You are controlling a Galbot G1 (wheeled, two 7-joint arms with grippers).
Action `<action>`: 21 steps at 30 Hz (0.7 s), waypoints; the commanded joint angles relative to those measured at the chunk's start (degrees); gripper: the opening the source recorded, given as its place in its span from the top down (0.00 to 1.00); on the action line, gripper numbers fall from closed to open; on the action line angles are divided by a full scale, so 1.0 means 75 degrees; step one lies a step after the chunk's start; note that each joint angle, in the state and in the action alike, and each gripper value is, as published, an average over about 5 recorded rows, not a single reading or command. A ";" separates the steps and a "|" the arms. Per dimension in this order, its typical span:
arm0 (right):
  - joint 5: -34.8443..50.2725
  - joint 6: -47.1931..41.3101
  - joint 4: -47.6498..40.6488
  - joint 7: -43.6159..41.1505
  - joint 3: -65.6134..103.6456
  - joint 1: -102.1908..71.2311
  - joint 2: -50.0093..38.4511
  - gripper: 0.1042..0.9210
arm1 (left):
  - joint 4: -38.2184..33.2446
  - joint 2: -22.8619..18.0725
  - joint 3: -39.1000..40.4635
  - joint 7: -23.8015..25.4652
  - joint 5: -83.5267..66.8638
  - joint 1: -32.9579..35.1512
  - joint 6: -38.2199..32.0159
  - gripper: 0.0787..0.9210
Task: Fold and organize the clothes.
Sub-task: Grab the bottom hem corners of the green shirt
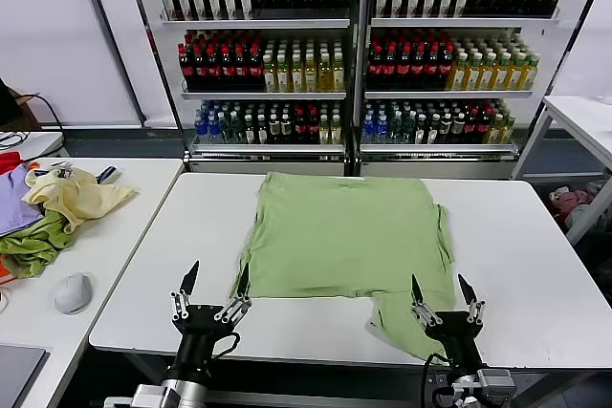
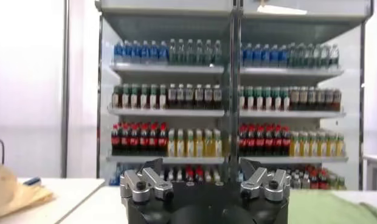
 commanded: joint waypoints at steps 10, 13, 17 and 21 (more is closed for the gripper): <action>-0.0493 -0.0794 -0.0468 0.0121 0.0000 -0.0315 0.0253 0.12 | 0.2751 0.0537 0.0782 -0.1147 -0.0738 -0.2682 0.2989 0.12; -0.0500 -0.0799 -0.0543 0.0089 -0.0047 -0.0327 0.0307 0.12 | 0.2939 0.0516 0.0873 -0.1211 -0.0735 -0.2863 0.2991 0.12; -0.0552 -0.0828 -0.0656 0.0064 -0.0083 -0.0315 0.0356 0.12 | 0.3102 0.0507 0.0943 -0.1270 -0.0800 -0.2998 0.2997 0.12; -0.0627 -0.0911 -0.0774 0.0070 -0.0130 -0.0283 0.0423 0.12 | 0.3218 0.0505 0.0972 -0.1395 -0.1094 -0.3072 0.3007 0.12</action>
